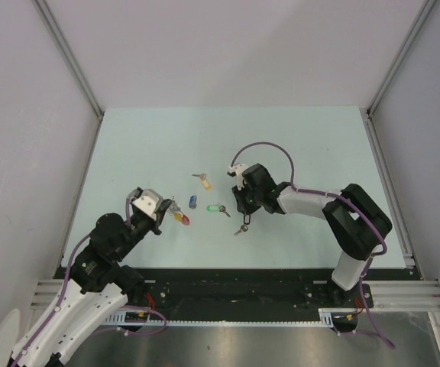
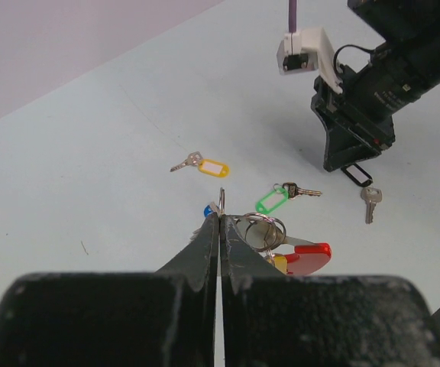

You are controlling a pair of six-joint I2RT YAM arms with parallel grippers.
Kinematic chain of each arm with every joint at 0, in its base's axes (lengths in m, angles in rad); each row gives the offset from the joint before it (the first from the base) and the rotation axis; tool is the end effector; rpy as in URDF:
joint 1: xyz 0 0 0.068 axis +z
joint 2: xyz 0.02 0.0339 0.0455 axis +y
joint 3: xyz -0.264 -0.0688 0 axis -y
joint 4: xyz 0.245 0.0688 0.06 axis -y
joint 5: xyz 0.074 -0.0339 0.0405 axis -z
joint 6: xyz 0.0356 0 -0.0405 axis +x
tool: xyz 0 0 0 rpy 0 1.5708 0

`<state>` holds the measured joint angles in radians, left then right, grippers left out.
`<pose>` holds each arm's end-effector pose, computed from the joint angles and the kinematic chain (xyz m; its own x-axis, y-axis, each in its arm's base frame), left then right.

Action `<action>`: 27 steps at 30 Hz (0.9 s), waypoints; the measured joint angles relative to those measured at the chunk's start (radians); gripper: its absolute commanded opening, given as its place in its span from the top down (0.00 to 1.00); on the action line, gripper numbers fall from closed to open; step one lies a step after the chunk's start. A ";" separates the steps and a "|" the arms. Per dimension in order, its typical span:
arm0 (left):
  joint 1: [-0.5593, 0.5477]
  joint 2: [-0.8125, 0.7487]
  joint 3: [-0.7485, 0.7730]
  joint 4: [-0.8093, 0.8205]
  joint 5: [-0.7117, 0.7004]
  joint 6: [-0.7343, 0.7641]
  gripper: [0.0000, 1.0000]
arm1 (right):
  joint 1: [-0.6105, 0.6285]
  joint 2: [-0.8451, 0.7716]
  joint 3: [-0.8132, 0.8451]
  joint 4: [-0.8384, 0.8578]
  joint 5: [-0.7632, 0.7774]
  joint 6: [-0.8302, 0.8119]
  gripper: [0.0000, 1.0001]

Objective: Put the keys on the keyring

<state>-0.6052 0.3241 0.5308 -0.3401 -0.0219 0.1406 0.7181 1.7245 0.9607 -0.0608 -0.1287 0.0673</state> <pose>0.0875 -0.0596 0.2920 -0.0311 0.1919 -0.9809 0.5608 0.8157 0.1418 0.2629 0.2357 0.1680 -0.6000 -0.4357 -0.6710 -0.6793 0.7204 0.1397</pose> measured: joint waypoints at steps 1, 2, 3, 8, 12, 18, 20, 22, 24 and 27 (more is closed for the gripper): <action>0.000 0.000 0.000 0.000 0.000 -0.001 1.00 | 0.000 0.016 0.000 -0.006 0.000 -0.005 0.81; 0.000 0.000 0.000 0.000 0.000 -0.001 1.00 | 0.002 0.027 0.000 -0.011 0.001 -0.009 0.82; 0.000 0.000 0.000 0.000 0.000 -0.001 1.00 | 0.003 0.040 0.001 -0.015 0.003 -0.015 0.82; 0.000 0.000 0.000 0.000 0.000 -0.001 1.00 | 0.005 0.048 0.019 -0.036 0.015 -0.017 0.82; 0.000 0.000 0.000 0.000 0.000 -0.001 0.99 | 0.011 0.048 0.028 -0.067 0.040 -0.012 0.82; 0.000 0.000 0.000 0.000 0.000 -0.001 1.00 | 0.040 0.020 0.014 -0.121 0.092 0.021 0.82; 0.000 -0.001 0.000 0.000 0.000 -0.001 1.00 | 0.045 -0.006 -0.010 -0.142 0.102 0.042 0.82; 0.000 -0.002 0.000 0.000 0.000 -0.001 1.00 | 0.048 -0.036 -0.036 -0.163 0.106 0.063 0.82; 0.000 -0.002 0.000 0.000 0.000 -0.001 0.99 | 0.053 -0.064 -0.063 -0.179 0.110 0.087 0.82; 0.000 -0.003 0.000 0.000 0.002 -0.001 1.00 | 0.061 -0.101 -0.097 -0.203 0.117 0.126 0.82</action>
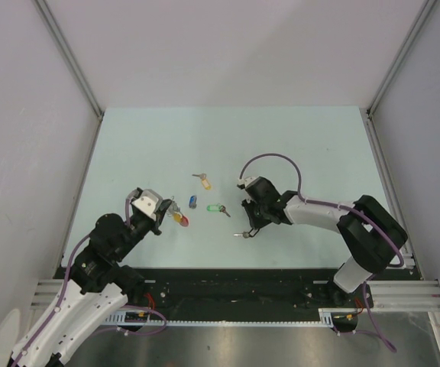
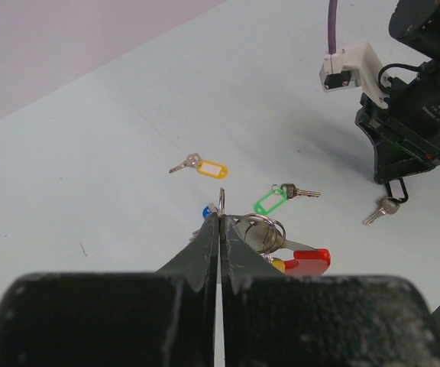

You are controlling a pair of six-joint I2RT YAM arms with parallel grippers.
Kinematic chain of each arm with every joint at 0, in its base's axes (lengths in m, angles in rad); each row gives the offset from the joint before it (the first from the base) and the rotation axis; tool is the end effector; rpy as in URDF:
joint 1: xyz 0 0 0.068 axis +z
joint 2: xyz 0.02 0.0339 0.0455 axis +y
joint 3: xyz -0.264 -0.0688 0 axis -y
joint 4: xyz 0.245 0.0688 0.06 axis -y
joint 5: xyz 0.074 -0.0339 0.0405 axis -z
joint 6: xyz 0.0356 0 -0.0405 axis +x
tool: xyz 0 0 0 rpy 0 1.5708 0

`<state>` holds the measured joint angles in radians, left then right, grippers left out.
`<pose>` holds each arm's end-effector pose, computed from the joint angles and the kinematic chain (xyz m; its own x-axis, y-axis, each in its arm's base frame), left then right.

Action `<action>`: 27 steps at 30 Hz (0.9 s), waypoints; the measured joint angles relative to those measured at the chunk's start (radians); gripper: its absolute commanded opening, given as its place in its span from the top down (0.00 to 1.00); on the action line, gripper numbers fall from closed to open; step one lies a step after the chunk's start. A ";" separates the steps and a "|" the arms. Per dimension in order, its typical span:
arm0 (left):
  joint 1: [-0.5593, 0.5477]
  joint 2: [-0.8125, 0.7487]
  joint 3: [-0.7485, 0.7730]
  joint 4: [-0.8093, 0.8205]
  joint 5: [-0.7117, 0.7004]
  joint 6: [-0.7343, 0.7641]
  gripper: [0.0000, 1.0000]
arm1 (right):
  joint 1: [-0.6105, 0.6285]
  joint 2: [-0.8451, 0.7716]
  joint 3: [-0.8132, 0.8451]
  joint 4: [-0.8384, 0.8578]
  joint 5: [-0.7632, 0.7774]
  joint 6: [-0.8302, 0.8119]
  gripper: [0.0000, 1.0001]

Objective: Put the keys on the keyring

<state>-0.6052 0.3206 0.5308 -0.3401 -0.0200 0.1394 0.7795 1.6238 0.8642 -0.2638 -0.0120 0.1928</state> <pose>0.0869 -0.0593 0.2923 -0.0287 0.1888 -0.9816 0.5619 0.8152 0.1403 0.2202 0.2182 0.1583 -0.7316 -0.4537 -0.5089 -0.5778 0.8087 0.1098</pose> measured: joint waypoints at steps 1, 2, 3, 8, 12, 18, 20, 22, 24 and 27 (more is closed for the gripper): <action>0.000 0.000 0.000 0.000 0.003 0.000 1.00 | 0.005 -0.010 -0.009 -0.006 0.002 0.015 0.82; 0.001 -0.001 0.000 0.000 0.006 0.000 1.00 | 0.009 -0.018 -0.017 -0.008 0.003 0.024 0.82; 0.001 -0.001 0.000 0.000 0.006 0.000 1.00 | 0.014 -0.030 -0.031 -0.006 0.005 0.043 0.82; 0.001 -0.001 0.000 0.000 0.010 0.000 1.00 | 0.030 -0.097 -0.095 -0.010 0.025 0.109 0.78; 0.001 -0.001 0.000 0.000 0.018 -0.001 1.00 | 0.069 -0.188 -0.146 -0.025 0.088 0.121 0.71; 0.001 -0.002 0.000 0.000 0.024 -0.002 1.00 | 0.187 -0.296 -0.188 0.063 0.172 0.093 0.69; 0.001 -0.003 0.000 0.000 0.024 -0.003 0.99 | 0.208 -0.298 -0.216 0.108 0.181 0.081 0.68; 0.001 -0.003 0.000 0.000 0.024 -0.005 1.00 | 0.209 -0.296 -0.236 0.127 0.183 0.064 0.67; 0.001 -0.003 0.000 0.000 0.024 -0.007 1.00 | 0.209 -0.287 -0.244 0.141 0.184 0.045 0.67; 0.001 -0.003 0.000 0.000 0.025 -0.008 1.00 | 0.209 -0.267 -0.245 0.163 0.182 0.013 0.68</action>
<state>-0.6044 0.3176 0.5308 -0.3401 0.0048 0.1318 0.9882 1.3571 0.6193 -0.1005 0.1699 0.2054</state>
